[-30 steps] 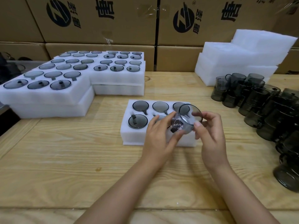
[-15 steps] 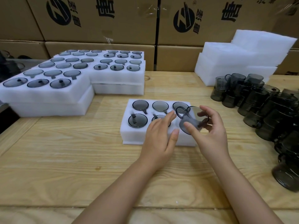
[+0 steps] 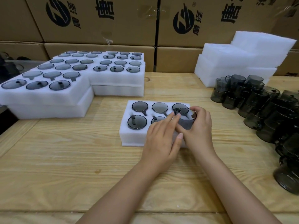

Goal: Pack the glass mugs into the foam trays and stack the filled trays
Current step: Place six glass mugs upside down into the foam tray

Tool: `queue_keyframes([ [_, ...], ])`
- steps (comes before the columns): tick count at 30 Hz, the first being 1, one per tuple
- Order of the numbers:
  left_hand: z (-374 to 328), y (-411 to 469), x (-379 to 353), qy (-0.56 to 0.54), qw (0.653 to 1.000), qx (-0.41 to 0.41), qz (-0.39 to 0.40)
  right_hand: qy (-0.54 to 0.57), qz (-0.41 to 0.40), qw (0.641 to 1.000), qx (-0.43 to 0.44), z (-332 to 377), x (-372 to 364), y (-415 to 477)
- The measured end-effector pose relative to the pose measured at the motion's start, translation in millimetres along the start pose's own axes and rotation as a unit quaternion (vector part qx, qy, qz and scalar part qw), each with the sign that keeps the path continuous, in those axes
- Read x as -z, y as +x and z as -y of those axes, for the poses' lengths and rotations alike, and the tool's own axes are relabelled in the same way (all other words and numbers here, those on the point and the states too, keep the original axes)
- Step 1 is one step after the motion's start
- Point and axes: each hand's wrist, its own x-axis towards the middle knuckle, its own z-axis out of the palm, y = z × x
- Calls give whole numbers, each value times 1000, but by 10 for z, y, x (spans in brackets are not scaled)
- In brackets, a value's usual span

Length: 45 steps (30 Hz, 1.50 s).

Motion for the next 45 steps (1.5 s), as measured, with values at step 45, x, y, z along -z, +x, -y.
queue_keyframes([
  [45, 116, -72, 50, 299, 950, 17, 86, -275, 324, 905, 1, -62, -233, 576],
])
